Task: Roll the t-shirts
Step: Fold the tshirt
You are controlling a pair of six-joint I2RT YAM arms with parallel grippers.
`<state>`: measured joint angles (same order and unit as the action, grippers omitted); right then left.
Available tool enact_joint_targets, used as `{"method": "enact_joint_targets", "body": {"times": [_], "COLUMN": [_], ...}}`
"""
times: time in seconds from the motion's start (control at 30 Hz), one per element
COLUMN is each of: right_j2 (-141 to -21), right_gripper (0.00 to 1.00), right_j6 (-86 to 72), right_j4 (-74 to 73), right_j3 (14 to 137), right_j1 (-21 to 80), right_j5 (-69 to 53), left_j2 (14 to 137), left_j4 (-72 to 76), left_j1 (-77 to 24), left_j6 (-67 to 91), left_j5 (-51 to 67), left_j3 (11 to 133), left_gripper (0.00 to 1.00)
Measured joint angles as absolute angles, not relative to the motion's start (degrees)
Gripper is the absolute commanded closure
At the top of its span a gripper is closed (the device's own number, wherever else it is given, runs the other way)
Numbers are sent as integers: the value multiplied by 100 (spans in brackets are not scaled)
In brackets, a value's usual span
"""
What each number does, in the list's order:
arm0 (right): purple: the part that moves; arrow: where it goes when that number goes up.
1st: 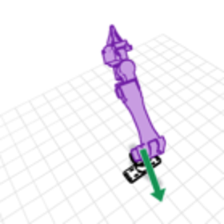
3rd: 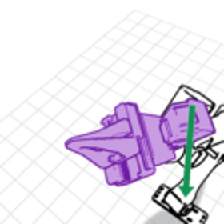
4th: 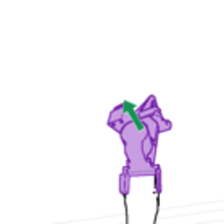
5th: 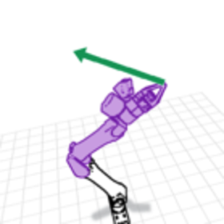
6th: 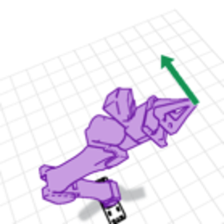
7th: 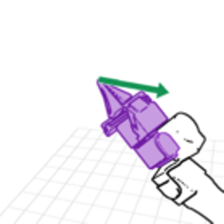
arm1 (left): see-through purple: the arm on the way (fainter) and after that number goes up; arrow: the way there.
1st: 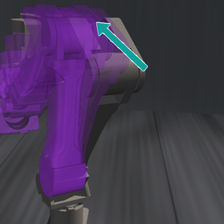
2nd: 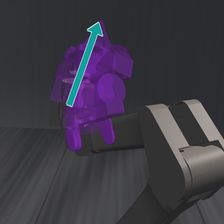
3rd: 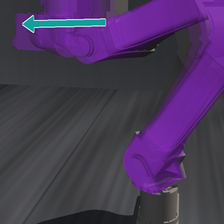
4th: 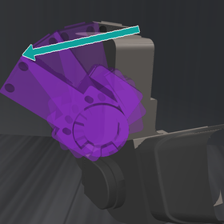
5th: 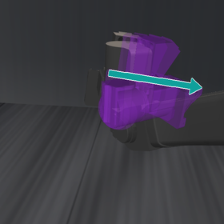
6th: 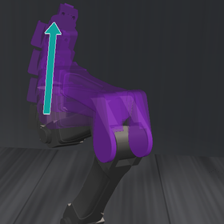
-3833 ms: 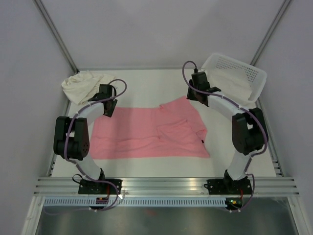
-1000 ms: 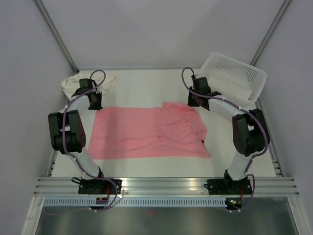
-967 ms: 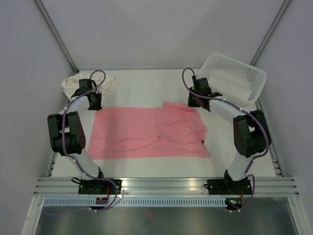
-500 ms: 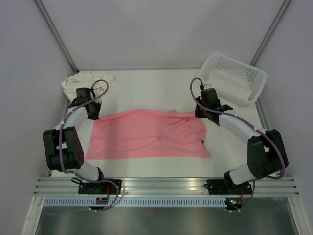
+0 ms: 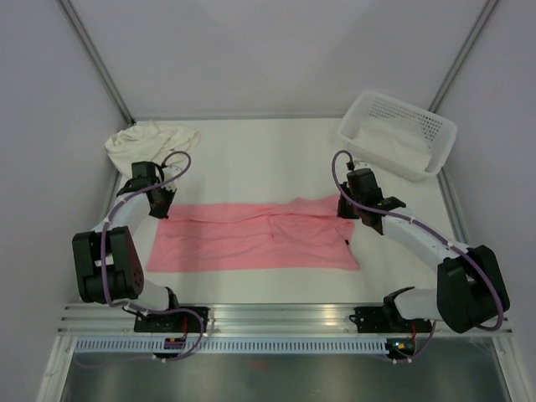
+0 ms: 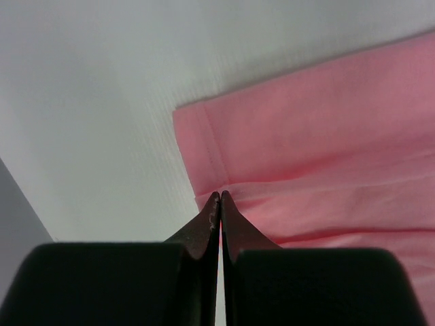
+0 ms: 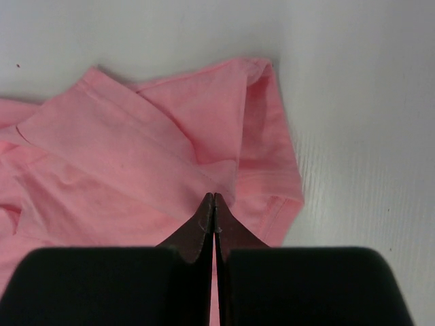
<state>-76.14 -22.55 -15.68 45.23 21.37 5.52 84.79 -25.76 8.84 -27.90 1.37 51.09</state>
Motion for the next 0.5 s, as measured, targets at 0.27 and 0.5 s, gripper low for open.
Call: {"method": "enact_joint_targets", "body": {"times": [0.27,0.5], "right_j2": [-7203,-7170], "right_gripper": [100,100], "right_j6": [-2491,-2506], "right_j4": [-1750,-1857], "right_j3": [4077,4069], "right_j1": [2259,2268], "right_j5": [622,709], "left_j2": [8471,8471], "left_j4": [-2689,-2692], "left_j1": [1063,1081], "left_j6": [-3002,-3092], "left_j5": [54,-10], "left_j3": [5009,5009], "left_gripper": [98,98]}}
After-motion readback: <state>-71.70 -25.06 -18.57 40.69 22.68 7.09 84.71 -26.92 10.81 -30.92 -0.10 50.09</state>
